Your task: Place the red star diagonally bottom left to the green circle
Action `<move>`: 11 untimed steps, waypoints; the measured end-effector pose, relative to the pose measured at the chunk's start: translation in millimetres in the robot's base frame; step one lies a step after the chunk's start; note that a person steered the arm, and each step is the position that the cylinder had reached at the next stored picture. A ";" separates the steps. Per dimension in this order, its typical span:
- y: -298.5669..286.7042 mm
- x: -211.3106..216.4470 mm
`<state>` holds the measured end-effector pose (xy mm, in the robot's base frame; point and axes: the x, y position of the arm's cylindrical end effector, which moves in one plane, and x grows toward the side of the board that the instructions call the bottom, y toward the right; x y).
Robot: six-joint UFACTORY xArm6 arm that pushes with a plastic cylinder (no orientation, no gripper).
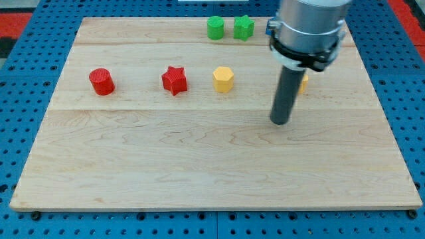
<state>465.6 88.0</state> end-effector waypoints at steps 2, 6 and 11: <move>-140.1 -47.2; -151.5 -87.2; -131.1 -155.8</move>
